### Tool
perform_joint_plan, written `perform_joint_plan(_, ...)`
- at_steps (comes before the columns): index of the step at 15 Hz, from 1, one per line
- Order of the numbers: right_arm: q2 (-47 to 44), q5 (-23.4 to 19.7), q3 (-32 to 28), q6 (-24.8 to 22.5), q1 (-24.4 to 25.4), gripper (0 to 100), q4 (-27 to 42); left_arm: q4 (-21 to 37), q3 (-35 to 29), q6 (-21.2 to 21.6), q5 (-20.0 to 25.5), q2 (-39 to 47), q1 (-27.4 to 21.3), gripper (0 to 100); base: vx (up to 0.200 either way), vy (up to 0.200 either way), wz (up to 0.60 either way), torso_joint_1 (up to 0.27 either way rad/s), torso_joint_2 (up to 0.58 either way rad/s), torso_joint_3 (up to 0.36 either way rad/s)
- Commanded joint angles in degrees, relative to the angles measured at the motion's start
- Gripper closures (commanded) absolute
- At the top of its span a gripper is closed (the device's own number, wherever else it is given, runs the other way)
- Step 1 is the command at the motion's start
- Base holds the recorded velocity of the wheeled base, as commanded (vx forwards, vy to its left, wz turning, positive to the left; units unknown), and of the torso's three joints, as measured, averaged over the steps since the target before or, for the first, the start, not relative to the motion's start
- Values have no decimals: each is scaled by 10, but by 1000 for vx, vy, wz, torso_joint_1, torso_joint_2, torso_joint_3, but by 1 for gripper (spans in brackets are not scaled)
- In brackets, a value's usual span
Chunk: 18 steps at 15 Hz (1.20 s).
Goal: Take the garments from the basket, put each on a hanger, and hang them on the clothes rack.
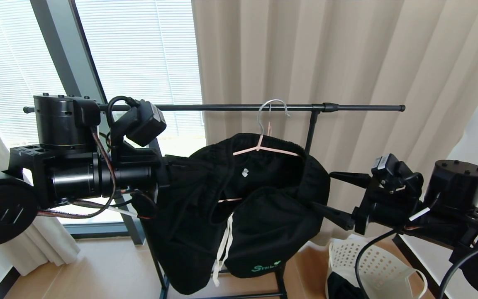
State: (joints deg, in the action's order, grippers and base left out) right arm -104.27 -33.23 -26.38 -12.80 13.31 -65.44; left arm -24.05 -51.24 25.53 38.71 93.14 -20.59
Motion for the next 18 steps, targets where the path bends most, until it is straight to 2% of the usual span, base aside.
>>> perform_joint_plan(1, -34, 0, -13, 0, -16, 0, 0, -4, 10, -5, 0, -14, 0, 100, 0, 0, 0, 51, 2, -2)
perform_joint_plan(7, -54, -1, -21, 0, -25, 0, 0, -28, 25, -6, 0, -21, 2, 100, 0, 0, 0, 0, 0, 0)
perform_joint_plan(9, -62, -1, -20, -4, -35, 0, 0, -48, 28, -21, 0, -21, 7, 100, 0, 0, 0, 0, 0, 0)
perform_joint_plan(13, -92, -1, -21, -66, -42, 0, 0, -56, 29, -34, 0, -24, 7, 100, 0, 0, 0, 0, 0, 0)
perform_joint_plan(17, -91, -6, -22, -67, -47, 0, 0, -56, 29, -34, 0, -29, 9, 100, 0, 0, 0, 0, 0, 0)
perform_joint_plan(18, -78, -67, -24, -65, -76, 0, 0, -56, 32, -34, 0, -28, 15, 100, 0, 0, 0, 0, 0, 0)
